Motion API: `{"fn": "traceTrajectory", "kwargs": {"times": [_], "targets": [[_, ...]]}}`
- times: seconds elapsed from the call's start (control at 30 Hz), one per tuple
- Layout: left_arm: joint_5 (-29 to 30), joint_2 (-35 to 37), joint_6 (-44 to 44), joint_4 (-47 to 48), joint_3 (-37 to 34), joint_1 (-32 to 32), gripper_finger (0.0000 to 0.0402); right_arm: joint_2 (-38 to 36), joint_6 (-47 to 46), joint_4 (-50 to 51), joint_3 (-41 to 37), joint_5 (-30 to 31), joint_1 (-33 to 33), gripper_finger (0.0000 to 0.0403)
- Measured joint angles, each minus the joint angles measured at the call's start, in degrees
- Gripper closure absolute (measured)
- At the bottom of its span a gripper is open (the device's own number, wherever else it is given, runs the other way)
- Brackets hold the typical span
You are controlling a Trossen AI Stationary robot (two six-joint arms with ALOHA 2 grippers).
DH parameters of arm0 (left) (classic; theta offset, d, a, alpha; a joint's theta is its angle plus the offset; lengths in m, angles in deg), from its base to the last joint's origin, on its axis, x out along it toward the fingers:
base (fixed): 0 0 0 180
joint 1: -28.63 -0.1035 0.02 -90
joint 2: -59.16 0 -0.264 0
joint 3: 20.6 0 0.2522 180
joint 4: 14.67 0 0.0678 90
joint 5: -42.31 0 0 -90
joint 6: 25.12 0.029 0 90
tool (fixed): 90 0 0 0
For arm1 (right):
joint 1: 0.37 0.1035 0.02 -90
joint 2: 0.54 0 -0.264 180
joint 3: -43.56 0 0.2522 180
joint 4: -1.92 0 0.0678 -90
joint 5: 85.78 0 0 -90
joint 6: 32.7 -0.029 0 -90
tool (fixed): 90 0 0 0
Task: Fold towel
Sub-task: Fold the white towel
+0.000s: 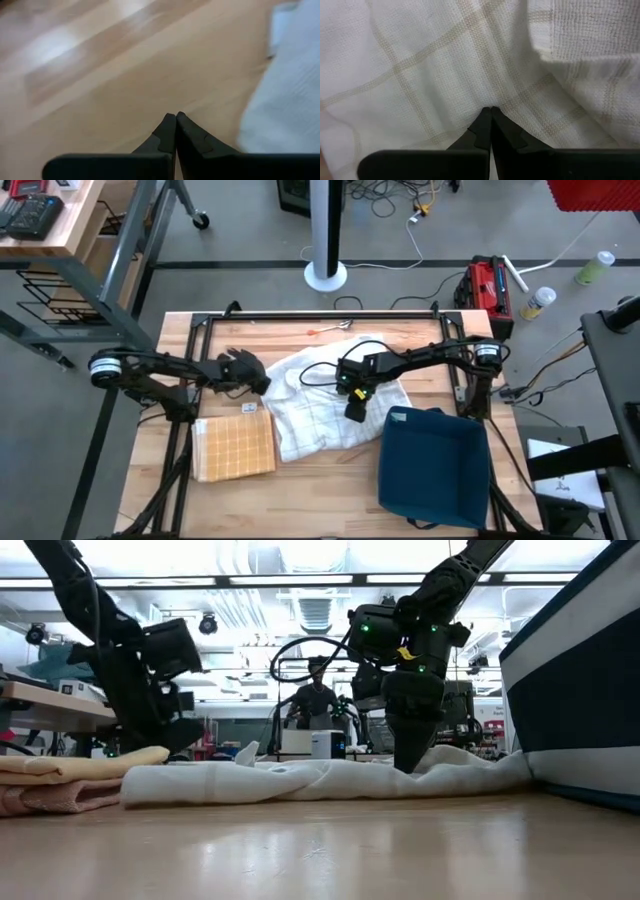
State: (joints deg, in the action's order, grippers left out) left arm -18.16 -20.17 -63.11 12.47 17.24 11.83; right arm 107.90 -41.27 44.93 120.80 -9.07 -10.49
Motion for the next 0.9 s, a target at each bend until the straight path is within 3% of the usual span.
{"fn": "traceTrajectory", "kwargs": {"times": [0.17,0.43,0.6,0.77,0.83,0.9], "targets": [[-6.43,1.81,4.37,-3.66,1.06,-0.01,0.0402,0.00,0.27,-0.48,-0.10,-0.16,-0.01,0.0403],[-18.56,1.62,10.56,-20.16,2.58,-0.03,0.0402,0.02,0.34,-1.64,-0.06,-0.21,-0.01,0.0403],[-18.98,1.62,11.09,-26.02,2.54,-0.09,0.0402,0.02,0.62,-1.70,-0.06,-0.25,-0.01,0.0403],[-19.84,2.08,12.42,-24.17,2.51,-0.17,0.0402,0.02,0.64,-1.95,-0.06,-0.21,-0.01,0.0403],[-16.78,3.70,12.33,-19.07,2.58,-0.69,0.0402,0.02,0.64,-1.97,-0.06,-0.21,-0.01,0.0403],[-8.99,5.31,12.17,-11.87,3.47,-1.27,0.0402,0.02,0.64,-2.12,-0.06,-0.21,-0.01,0.0403]]}}
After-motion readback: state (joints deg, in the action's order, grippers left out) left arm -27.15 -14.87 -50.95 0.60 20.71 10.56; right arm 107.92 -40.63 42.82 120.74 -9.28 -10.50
